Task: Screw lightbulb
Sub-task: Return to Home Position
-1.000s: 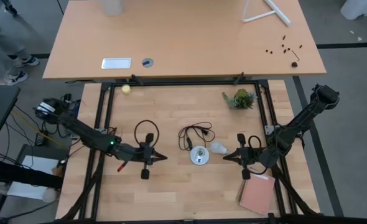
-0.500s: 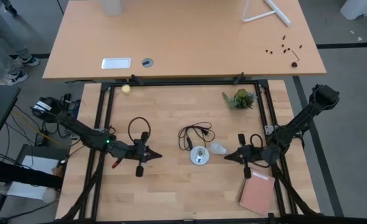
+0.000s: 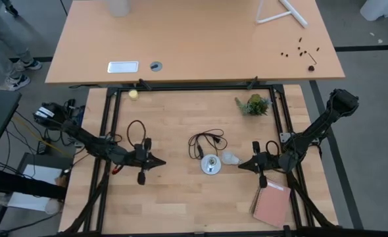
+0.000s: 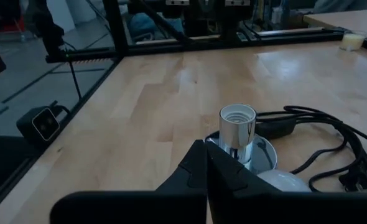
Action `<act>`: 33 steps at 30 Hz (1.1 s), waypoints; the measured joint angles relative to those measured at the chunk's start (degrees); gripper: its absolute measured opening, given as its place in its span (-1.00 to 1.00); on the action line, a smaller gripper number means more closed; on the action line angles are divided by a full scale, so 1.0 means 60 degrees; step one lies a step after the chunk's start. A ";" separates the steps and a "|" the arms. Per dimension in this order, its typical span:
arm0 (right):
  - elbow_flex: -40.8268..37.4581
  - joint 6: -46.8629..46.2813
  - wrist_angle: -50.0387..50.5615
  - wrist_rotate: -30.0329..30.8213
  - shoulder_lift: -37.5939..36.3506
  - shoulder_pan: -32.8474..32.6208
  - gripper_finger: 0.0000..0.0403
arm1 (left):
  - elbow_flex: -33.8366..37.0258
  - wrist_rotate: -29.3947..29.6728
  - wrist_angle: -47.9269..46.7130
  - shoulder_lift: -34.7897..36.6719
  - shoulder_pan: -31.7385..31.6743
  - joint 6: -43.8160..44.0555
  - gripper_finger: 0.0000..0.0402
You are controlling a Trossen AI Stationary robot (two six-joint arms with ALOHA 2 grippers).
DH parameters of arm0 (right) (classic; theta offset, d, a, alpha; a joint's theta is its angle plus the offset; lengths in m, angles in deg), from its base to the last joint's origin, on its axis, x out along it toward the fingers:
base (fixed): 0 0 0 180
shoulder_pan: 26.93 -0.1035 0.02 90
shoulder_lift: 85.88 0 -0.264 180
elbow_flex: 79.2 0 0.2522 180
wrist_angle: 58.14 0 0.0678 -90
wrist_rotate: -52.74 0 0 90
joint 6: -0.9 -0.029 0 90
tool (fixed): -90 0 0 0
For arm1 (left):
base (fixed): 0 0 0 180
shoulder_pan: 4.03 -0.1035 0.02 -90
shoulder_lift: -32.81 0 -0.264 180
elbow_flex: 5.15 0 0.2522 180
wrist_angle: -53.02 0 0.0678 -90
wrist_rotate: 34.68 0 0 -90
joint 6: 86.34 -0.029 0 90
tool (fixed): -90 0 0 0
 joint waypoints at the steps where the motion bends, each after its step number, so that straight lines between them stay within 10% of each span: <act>1: 0.0000 0.0019 0.0014 -0.0002 0.0000 0.0000 -0.99 | 0.0192 0.0003 0.0286 0.0000 0.0000 0.0044 -0.99; 33: -0.1249 0.0260 -0.1704 -0.0493 0.0015 -0.0007 -0.99 | 0.1381 -0.0491 0.1802 -0.0022 0.0000 0.0562 -0.99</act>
